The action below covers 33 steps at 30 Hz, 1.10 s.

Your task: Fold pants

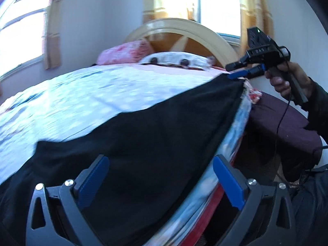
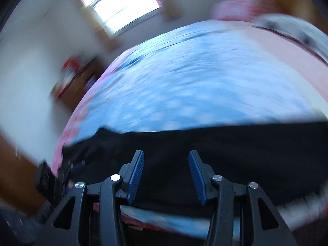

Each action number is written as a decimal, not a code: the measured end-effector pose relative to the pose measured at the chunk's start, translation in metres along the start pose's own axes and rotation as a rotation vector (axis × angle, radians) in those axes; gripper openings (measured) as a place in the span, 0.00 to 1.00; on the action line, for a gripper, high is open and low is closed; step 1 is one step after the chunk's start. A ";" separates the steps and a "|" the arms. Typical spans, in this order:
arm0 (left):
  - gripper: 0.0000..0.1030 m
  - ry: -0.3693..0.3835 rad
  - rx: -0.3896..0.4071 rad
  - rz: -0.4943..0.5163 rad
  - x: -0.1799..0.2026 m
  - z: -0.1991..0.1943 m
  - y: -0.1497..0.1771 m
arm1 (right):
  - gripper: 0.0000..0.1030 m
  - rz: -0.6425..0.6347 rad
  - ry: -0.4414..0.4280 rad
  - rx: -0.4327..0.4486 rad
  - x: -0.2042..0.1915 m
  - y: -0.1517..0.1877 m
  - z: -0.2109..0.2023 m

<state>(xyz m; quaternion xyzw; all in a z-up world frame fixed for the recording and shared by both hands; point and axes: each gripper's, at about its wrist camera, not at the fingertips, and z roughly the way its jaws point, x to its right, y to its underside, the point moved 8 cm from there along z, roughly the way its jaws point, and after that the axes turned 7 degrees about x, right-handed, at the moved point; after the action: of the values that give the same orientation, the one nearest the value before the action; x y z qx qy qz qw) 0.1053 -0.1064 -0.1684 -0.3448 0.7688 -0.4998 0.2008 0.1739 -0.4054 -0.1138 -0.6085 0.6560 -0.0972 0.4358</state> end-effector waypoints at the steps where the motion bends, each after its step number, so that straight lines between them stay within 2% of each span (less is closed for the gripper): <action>1: 1.00 0.015 -0.009 0.010 0.009 0.011 -0.004 | 0.46 0.054 0.036 0.022 0.021 0.003 -0.011; 2: 1.00 0.033 -0.017 0.011 0.016 0.022 -0.008 | 0.46 0.114 0.072 0.048 0.044 0.007 -0.023; 5: 1.00 0.081 -0.035 0.009 0.036 0.050 -0.017 | 0.46 0.239 0.107 0.106 0.091 0.012 -0.043; 9: 0.97 0.076 -0.094 0.024 0.048 0.075 -0.007 | 0.46 0.349 0.092 0.134 0.121 0.015 -0.040; 13: 0.89 0.089 -0.155 -0.027 0.051 0.090 0.011 | 0.46 0.383 0.078 0.184 0.140 0.008 -0.037; 15: 0.83 0.073 -0.178 -0.039 0.048 0.092 0.021 | 0.46 0.408 0.068 0.212 0.150 0.003 -0.034; 16: 0.79 0.061 -0.173 -0.031 0.048 0.092 0.021 | 0.41 0.412 0.059 0.226 0.153 0.001 -0.035; 17: 0.75 0.054 -0.169 -0.023 0.050 0.092 0.022 | 0.22 0.400 0.079 0.236 0.156 -0.002 -0.034; 18: 0.72 0.048 -0.169 -0.018 0.050 0.092 0.021 | 0.13 0.385 0.103 0.240 0.158 -0.004 -0.034; 19: 0.62 0.033 -0.173 -0.012 0.048 0.091 0.021 | 0.09 0.375 0.105 0.250 0.156 -0.007 -0.034; 20: 0.52 0.021 -0.177 -0.008 0.046 0.090 0.021 | 0.07 0.360 0.083 0.266 0.152 -0.011 -0.037; 23: 0.36 0.003 -0.186 0.001 0.036 0.087 0.022 | 0.06 0.286 0.071 0.318 0.138 -0.020 -0.051; 25: 0.30 0.013 -0.186 -0.025 0.032 0.084 0.023 | 0.06 0.253 0.062 0.351 0.130 -0.024 -0.061; 27: 0.29 0.030 -0.186 -0.046 0.031 0.083 0.023 | 0.06 0.233 0.051 0.384 0.125 -0.027 -0.072; 30: 0.29 0.033 -0.186 -0.038 0.033 0.082 0.027 | 0.06 0.243 0.081 0.347 0.136 -0.019 -0.068; 33: 0.29 0.032 -0.182 -0.040 0.033 0.082 0.027 | 0.06 0.345 0.125 0.266 0.170 0.005 -0.051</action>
<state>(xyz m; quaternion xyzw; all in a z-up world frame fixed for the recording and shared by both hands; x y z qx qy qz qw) 0.1282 -0.1752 -0.2261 -0.3689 0.8070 -0.4373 0.1465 0.1554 -0.5746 -0.1634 -0.4173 0.7574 -0.1445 0.4811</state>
